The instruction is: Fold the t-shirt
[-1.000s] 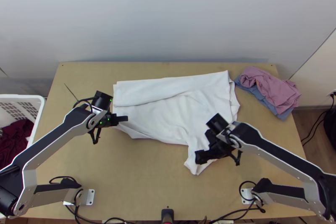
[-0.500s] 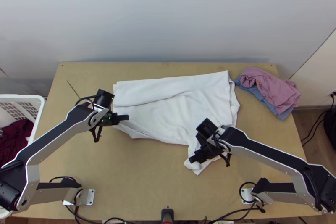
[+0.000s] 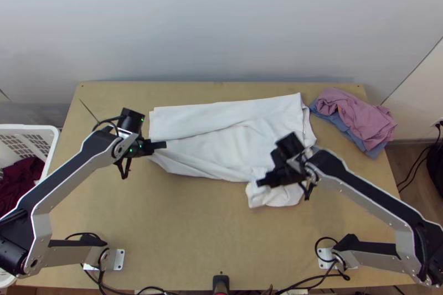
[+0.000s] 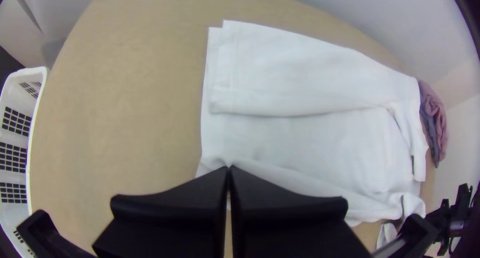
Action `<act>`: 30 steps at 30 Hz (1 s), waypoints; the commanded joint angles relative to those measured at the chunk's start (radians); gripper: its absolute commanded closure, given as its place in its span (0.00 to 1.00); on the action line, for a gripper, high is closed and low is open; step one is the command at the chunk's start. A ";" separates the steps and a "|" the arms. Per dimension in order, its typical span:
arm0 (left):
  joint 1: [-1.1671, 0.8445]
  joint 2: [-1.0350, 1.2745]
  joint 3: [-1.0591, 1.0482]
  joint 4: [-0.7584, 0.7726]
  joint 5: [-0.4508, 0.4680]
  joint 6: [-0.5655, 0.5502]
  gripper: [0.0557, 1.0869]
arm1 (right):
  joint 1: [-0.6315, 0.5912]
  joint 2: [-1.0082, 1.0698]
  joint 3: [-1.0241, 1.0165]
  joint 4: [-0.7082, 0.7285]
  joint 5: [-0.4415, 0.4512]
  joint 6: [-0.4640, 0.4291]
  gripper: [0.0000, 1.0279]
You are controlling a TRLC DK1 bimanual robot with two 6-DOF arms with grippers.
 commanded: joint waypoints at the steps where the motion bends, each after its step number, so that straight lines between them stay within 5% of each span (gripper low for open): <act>1: 0.037 0.019 0.086 -0.023 0.002 0.012 0.96 | -0.151 0.035 0.166 -0.051 0.004 -0.054 0.97; 30: 0.150 0.574 0.749 -0.013 -0.032 0.055 0.96 | -0.490 0.756 1.001 -0.150 -0.016 -0.171 0.97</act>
